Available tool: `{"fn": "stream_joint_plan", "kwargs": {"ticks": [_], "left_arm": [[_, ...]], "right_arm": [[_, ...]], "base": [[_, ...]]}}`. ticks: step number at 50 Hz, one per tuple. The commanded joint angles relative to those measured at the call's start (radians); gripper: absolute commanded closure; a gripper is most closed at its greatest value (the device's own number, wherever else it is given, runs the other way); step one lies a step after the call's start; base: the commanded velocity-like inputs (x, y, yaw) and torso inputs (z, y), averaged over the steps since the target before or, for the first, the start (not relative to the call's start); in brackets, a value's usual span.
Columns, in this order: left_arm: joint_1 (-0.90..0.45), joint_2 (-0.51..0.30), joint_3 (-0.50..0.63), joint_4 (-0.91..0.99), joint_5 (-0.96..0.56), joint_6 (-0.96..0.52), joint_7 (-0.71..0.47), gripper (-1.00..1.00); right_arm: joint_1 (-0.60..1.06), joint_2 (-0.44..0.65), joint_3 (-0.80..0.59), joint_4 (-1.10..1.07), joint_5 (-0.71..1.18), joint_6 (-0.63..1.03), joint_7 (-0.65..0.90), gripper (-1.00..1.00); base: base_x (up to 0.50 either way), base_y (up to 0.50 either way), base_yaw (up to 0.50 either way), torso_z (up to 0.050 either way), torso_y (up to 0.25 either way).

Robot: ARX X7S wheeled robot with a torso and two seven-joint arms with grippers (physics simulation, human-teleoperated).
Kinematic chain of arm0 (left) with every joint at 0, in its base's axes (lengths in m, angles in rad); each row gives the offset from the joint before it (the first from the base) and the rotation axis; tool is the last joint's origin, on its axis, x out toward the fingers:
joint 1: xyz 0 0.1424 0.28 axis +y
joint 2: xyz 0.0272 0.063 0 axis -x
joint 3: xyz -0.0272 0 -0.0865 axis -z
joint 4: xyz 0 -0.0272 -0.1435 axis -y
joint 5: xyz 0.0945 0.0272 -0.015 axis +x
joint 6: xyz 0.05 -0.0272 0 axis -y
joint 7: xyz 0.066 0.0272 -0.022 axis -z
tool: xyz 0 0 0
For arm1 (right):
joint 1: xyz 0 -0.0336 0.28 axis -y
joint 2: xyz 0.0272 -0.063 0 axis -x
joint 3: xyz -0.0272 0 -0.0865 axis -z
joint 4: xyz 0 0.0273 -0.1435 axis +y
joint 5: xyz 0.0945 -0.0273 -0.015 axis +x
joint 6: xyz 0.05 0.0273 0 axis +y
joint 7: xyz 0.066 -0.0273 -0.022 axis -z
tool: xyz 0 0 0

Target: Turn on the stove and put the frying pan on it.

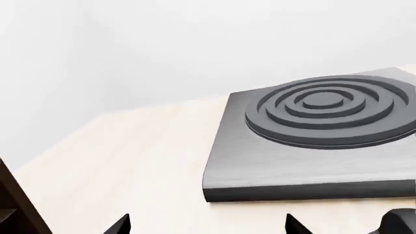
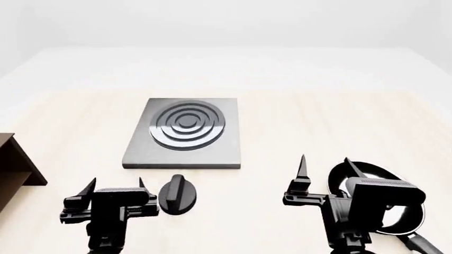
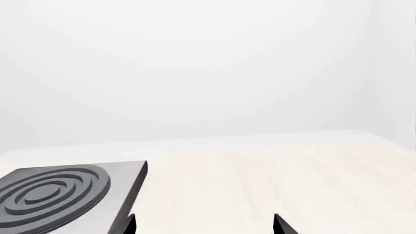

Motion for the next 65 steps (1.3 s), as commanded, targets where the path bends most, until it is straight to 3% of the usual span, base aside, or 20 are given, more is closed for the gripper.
{"fn": "stream_joint_plan", "kwargs": {"ticks": [1, 14, 20, 31, 51, 54, 65], "left_arm": [[-0.008, -0.001, 0.036, -0.154, 0.044, 0.083, -0.014, -1.0], [-0.011, 0.005, 0.076, -0.253, 0.071, 0.115, -0.017, -1.0], [0.018, 0.002, 0.097, -0.179, 0.063, 0.09, 0.011, -1.0], [0.125, -0.018, 0.137, 0.142, 0.008, -0.048, 0.093, -1.0], [0.081, 0.015, 0.207, 0.226, -0.024, -0.169, 0.134, -1.0], [0.063, 0.017, 0.186, 0.248, -0.037, -0.181, 0.127, -1.0], [-0.024, 0.03, -0.031, 0.57, -0.197, -0.433, 0.046, -1.0]], "right_arm": [[0.0, 0.005, -0.001, 0.001, 0.006, -0.002, 0.008, -1.0], [0.0, 0.009, -0.009, 0.008, 0.007, -0.007, 0.014, -1.0], [-0.001, 0.01, -0.012, 0.011, 0.009, -0.01, 0.016, -1.0], [-0.005, 0.016, -0.011, 0.004, 0.014, -0.009, 0.023, -1.0], [-0.009, 0.031, 0.001, -0.004, 0.026, -0.005, 0.037, -1.0], [-0.007, 0.033, 0.002, -0.004, 0.029, -0.004, 0.038, -1.0], [0.016, 0.057, 0.009, -0.074, 0.082, 0.066, 0.033, -1.0]], "base": [[0.0, 0.0, 0.0, 0.0, 0.0], [0.0, 0.0, 0.0, 0.0, 0.0], [0.0, 0.0, 0.0, 0.0, 0.0], [0.0, 0.0, 0.0, 0.0, 0.0], [0.0, 0.0, 0.0, 0.0, 0.0], [0.0, 0.0, 0.0, 0.0, 0.0], [0.0, 0.0, 0.0, 0.0, 0.0]]}}
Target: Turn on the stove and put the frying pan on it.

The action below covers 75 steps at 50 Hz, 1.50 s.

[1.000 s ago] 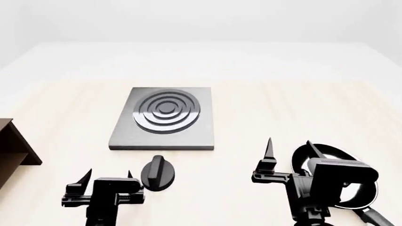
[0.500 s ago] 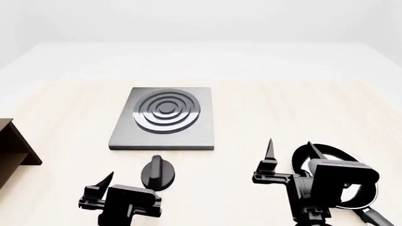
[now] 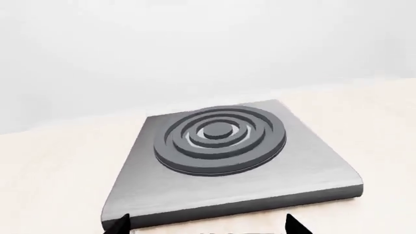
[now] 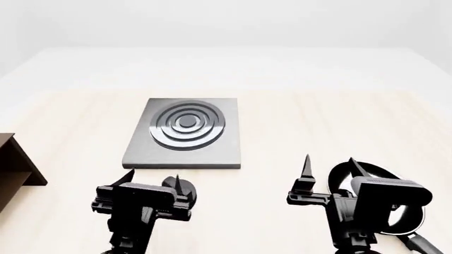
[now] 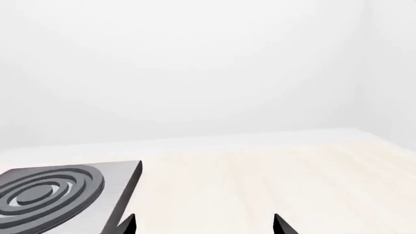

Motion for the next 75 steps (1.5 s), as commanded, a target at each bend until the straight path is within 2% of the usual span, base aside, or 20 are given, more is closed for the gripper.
{"fn": "stream_joint_plan", "kwargs": {"ticks": [1, 14, 21, 22, 26, 28, 30, 33, 37, 42, 46, 47, 48, 52, 57, 64, 75], "left_arm": [[-0.068, 0.013, -0.136, 0.22, -0.099, -0.183, -0.062, -1.0], [-0.052, -0.022, -0.17, 0.317, -0.124, -0.223, -0.067, -1.0], [-0.04, -0.038, -0.194, 0.318, -0.134, -0.223, -0.065, -1.0], [-0.039, -0.039, -0.199, 0.32, -0.137, -0.222, -0.066, -1.0], [-0.034, -0.043, -0.206, 0.329, -0.141, -0.22, -0.067, -1.0], [-0.028, -0.046, -0.202, 0.322, -0.139, -0.209, -0.063, -1.0], [-0.024, -0.047, -0.203, 0.315, -0.141, -0.204, -0.06, -1.0], [-0.019, -0.047, -0.207, 0.309, -0.146, -0.198, -0.058, -1.0], [-0.016, -0.049, -0.206, 0.308, -0.146, -0.189, -0.056, -1.0], [0.001, -0.054, -0.204, 0.31, -0.136, -0.161, -0.057, -1.0], [0.007, -0.056, -0.208, 0.31, -0.14, -0.154, -0.057, -1.0], [0.007, -0.056, -0.208, 0.31, -0.14, -0.154, -0.057, -1.0], [0.008, -0.056, -0.208, 0.309, -0.14, -0.153, -0.058, -1.0], [0.011, -0.056, -0.21, 0.299, -0.149, -0.152, -0.054, -1.0], [0.012, -0.062, -0.208, 0.302, -0.148, -0.153, -0.056, -1.0], [0.015, -0.066, -0.2, 0.298, -0.145, -0.147, -0.056, -1.0], [0.016, -0.072, -0.197, 0.3, -0.148, -0.148, -0.059, -1.0]], "right_arm": [[0.02, 0.024, 0.008, -0.068, 0.041, 0.063, 0.004, -1.0], [0.136, 0.134, 0.066, -0.302, 0.224, 0.399, 0.032, -1.0], [0.205, 0.258, 0.104, -0.398, 0.317, 0.515, -0.024, -1.0], [0.244, 0.315, 0.085, -0.442, 0.331, 0.601, -0.014, -1.0], [0.348, 0.395, 0.067, -0.477, 0.382, 0.742, -0.015, -1.0], [0.368, 0.423, 0.061, -0.477, 0.369, 0.715, -0.04, -1.0], [0.378, 0.498, -0.012, -0.48, 0.27, 0.656, -0.066, -1.0], [0.516, 0.556, -0.027, -0.497, 0.372, 0.837, -0.106, -1.0], [0.629, 0.666, -0.164, -0.517, 0.344, 0.909, -0.157, -1.0], [0.669, 0.793, -0.339, -0.51, 0.255, 0.906, -0.211, -1.0], [0.753, 0.803, -0.383, -0.489, 0.304, 1.07, -0.265, -1.0], [0.757, 0.8, -0.384, -0.491, 0.307, 1.075, -0.265, -1.0], [0.771, 0.783, -0.346, -0.473, 0.366, 1.153, -0.299, -1.0], [0.772, 0.817, -0.341, -0.43, 0.42, 1.17, -0.365, -1.0], [0.839, 0.878, -0.469, -0.361, 0.388, 1.171, -0.436, -1.0], [0.852, 0.932, -0.547, -0.319, 0.373, 1.148, -0.478, -1.0], [0.835, 1.007, -0.578, -0.261, 0.37, 1.14, -0.492, -1.0]], "base": [[0.0, 0.0, 0.0, 0.0, 0.0], [0.0, 0.0, 0.0, 0.0, 0.0], [0.0, 0.0, 0.0, 0.0, 0.0], [0.0, 0.0, 0.0, 0.0, 0.0], [0.0, 0.0, 0.0, 0.0, 0.0], [0.0, 0.0, 0.0, 0.0, 0.0], [0.0, 0.0, 0.0, 0.0, 0.0], [0.0, 0.0, 0.0, 0.0, 0.0], [0.0, 0.0, 0.0, 0.0, 0.0], [0.0, 0.0, 0.0, 0.0, 0.0], [0.0, 0.0, 0.0, 0.0, 0.0], [0.0, 0.0, 0.0, 0.0, 0.0], [0.0, 0.0, 0.0, 0.0, 0.0], [0.0, 0.0, 0.0, 0.0, 0.0], [0.0, 0.0, 0.0, 0.0, 0.0], [0.0, 0.0, 0.0, 0.0, 0.0], [0.0, 0.0, 0.0, 0.0, 0.0]]}}
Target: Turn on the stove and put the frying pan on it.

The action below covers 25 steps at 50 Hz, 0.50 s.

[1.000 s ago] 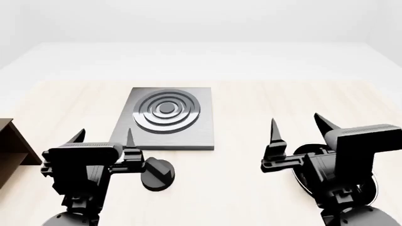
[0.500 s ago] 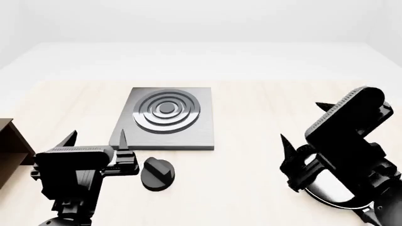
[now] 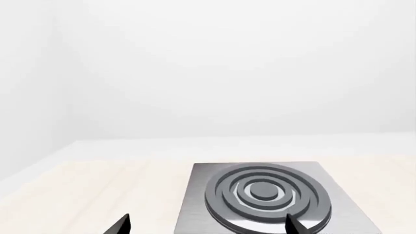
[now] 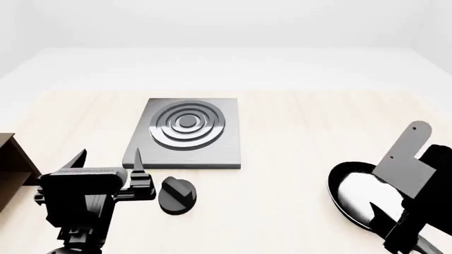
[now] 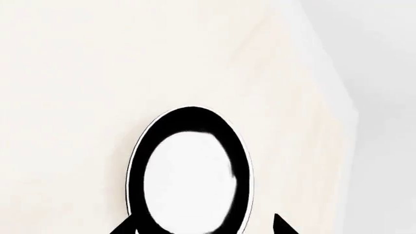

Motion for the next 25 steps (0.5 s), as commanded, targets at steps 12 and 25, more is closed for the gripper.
{"fn": "stream_joint_plan", "kwargs": {"ticks": [12, 25], "left_arm": [[0.01, -0.01, 0.008, -0.002, -0.003, 0.011, -0.005, -1.0], [0.013, -0.014, 0.017, -0.008, -0.002, 0.019, -0.009, -1.0]], "right_arm": [[-0.151, 0.125, 0.05, 0.066, 0.144, -0.042, 0.039, -1.0], [-0.282, 0.16, 0.063, 0.129, 0.178, -0.122, 0.097, -1.0]], "base": [[0.0, 0.0, 0.0, 0.0, 0.0], [0.0, 0.0, 0.0, 0.0, 0.0]]}}
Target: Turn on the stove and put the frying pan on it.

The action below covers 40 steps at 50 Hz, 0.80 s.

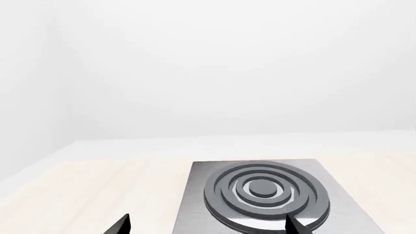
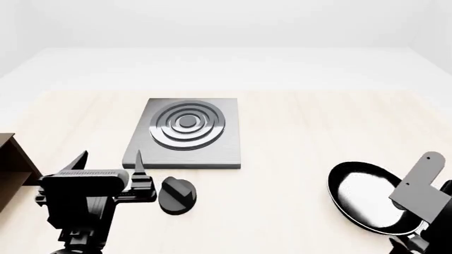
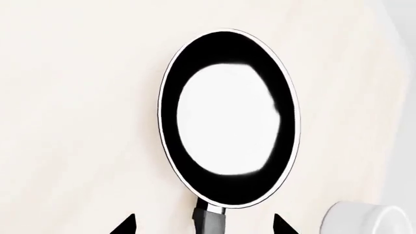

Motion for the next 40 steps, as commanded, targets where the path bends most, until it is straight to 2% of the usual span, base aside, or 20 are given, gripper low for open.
{"fn": "stream_joint_plan", "kwargs": {"ticks": [1, 17, 40], "left_arm": [[0.004, -0.004, 0.006, -0.004, 0.0, 0.007, -0.003, -1.0], [0.001, -0.008, 0.016, -0.009, 0.0, 0.01, -0.011, -1.0], [0.005, -0.014, 0.025, -0.018, 0.001, 0.021, -0.021, -1.0]], "right_arm": [[-0.097, 0.042, 0.01, 0.056, 0.02, -0.058, 0.039, -1.0], [-0.192, 0.092, 0.016, 0.175, 0.018, -0.152, 0.095, -1.0], [-0.256, 0.071, -0.054, 0.232, -0.051, -0.196, 0.092, -1.0]], "base": [[0.0, 0.0, 0.0, 0.0, 0.0], [0.0, 0.0, 0.0, 0.0, 0.0], [0.0, 0.0, 0.0, 0.0, 0.0]]}}
